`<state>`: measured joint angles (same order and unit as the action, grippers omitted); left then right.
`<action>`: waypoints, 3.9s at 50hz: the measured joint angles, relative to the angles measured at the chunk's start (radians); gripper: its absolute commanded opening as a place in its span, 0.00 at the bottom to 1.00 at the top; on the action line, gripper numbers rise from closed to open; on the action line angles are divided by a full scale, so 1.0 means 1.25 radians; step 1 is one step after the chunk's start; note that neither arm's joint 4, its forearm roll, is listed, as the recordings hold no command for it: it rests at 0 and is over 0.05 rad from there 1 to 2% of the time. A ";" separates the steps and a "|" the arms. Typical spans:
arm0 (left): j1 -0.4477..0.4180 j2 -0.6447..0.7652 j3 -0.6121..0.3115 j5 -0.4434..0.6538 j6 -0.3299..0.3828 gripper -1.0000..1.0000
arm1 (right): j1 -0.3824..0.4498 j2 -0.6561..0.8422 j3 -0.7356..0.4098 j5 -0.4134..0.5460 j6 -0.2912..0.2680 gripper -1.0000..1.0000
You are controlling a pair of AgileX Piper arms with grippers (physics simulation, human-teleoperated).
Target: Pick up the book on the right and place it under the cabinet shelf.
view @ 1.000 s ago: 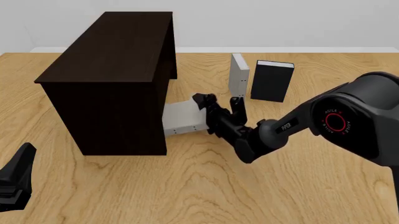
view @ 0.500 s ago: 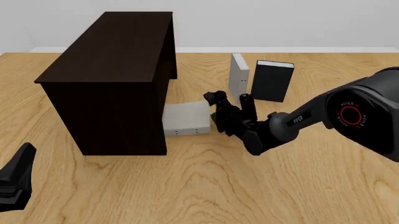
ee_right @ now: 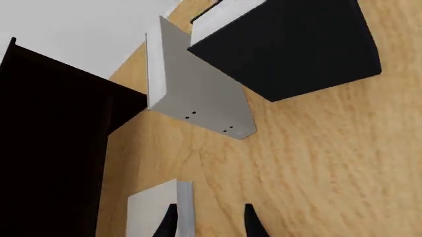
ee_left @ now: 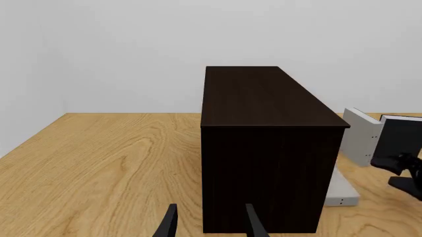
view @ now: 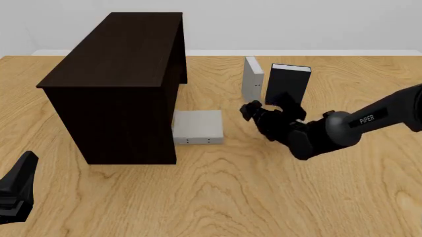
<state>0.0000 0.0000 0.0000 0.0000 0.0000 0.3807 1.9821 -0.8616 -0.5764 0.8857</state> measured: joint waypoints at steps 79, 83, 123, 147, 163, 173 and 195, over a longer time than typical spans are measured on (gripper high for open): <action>0.000 0.000 0.000 0.000 0.000 1.00 | -0.162 -0.094 -0.004 0.111 -0.663 1.00; 0.000 0.000 0.000 0.000 0.000 1.00 | -0.151 -0.084 -0.012 0.112 -0.673 1.00; 0.000 0.000 0.000 0.000 0.000 1.00 | -0.064 0.046 -0.103 0.131 -0.711 1.00; 0.000 0.000 0.000 0.000 0.000 1.00 | -0.023 0.084 -0.136 0.143 -0.705 1.00; 0.000 0.000 0.000 0.000 0.000 1.00 | 0.006 0.111 -0.179 0.171 -0.694 1.00; 0.000 0.000 0.000 0.000 0.000 1.00 | 0.019 0.133 -0.205 0.184 -0.693 1.00; 0.000 0.000 0.000 0.000 0.000 1.00 | 0.029 0.142 -0.223 0.201 -0.735 1.00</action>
<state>0.0000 0.0000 0.0000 0.0000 0.0000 0.4165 2.1602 -1.1406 -0.3249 -0.0328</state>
